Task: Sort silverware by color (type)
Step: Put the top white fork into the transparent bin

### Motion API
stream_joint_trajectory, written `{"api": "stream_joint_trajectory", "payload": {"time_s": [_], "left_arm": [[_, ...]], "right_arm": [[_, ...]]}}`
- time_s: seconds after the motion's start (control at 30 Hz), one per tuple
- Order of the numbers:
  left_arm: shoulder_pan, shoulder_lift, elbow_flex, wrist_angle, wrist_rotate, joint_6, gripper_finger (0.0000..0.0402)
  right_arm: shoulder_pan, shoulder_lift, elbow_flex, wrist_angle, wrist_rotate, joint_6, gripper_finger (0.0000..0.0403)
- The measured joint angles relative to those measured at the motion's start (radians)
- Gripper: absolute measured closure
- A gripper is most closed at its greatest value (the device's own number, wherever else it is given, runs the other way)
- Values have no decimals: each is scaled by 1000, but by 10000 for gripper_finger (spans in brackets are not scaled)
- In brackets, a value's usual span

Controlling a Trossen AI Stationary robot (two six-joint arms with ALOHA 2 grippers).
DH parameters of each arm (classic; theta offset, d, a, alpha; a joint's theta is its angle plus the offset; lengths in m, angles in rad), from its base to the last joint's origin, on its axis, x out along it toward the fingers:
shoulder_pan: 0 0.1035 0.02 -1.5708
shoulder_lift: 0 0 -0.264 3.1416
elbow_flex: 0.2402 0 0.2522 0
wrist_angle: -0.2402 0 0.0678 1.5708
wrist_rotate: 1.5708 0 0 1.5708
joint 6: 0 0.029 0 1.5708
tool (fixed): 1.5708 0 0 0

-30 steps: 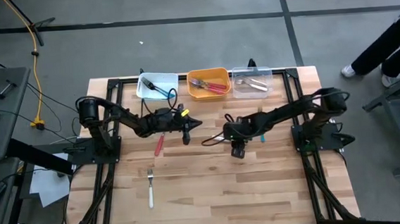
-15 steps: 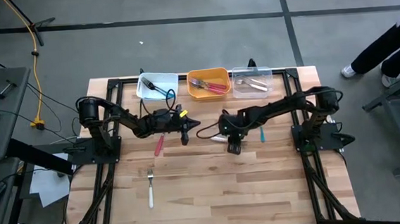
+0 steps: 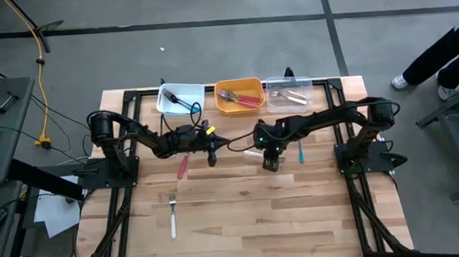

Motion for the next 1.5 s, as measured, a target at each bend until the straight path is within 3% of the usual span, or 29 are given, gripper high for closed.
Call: {"api": "stream_joint_trajectory", "payload": {"time_s": [0.23, 0.43, 0.6, 0.8, 1.07, 1.5], "left_arm": [[0, 0, 0, 0, 0, 0, 401], [0, 0, 0, 0, 0, 0, 401], [0, 0, 0, -1, 0, 0, 401], [-1, 0, 0, -5, 0, 0, 401], [-1, 0, 0, -5, 0, 0, 401], [-1, 0, 0, -4, 0, 0, 401]], "right_arm": [[-60, -137, 0, -81, 42, -27, 372], [-168, -252, 37, -222, 156, -91, 368], [-303, -262, 137, -347, 243, -222, 368], [-496, -262, 184, -361, 246, -451, 367], [-684, -168, 185, -300, 245, -625, 367], [-762, 43, 185, -169, 244, -724, 367]]}}
